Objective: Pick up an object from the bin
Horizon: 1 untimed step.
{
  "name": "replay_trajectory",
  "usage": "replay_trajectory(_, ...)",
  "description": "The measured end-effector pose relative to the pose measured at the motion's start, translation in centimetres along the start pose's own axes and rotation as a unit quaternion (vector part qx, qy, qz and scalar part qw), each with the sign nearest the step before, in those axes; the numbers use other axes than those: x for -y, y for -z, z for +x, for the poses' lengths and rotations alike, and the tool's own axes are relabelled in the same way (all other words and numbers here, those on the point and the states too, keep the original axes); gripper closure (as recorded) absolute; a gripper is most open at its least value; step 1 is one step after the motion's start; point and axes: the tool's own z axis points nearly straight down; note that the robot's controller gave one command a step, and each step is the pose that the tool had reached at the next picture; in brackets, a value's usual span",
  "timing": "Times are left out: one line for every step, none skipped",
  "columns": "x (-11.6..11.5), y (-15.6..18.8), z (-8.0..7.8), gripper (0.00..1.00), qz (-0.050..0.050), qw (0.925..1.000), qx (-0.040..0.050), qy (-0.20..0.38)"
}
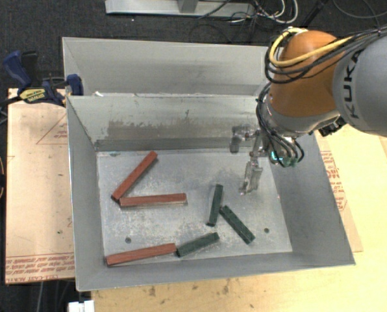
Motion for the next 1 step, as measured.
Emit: replay_trajectory(0.0, 0.4, -0.16, 0.0, 0.0, 1.0, 0.0035, 0.0)
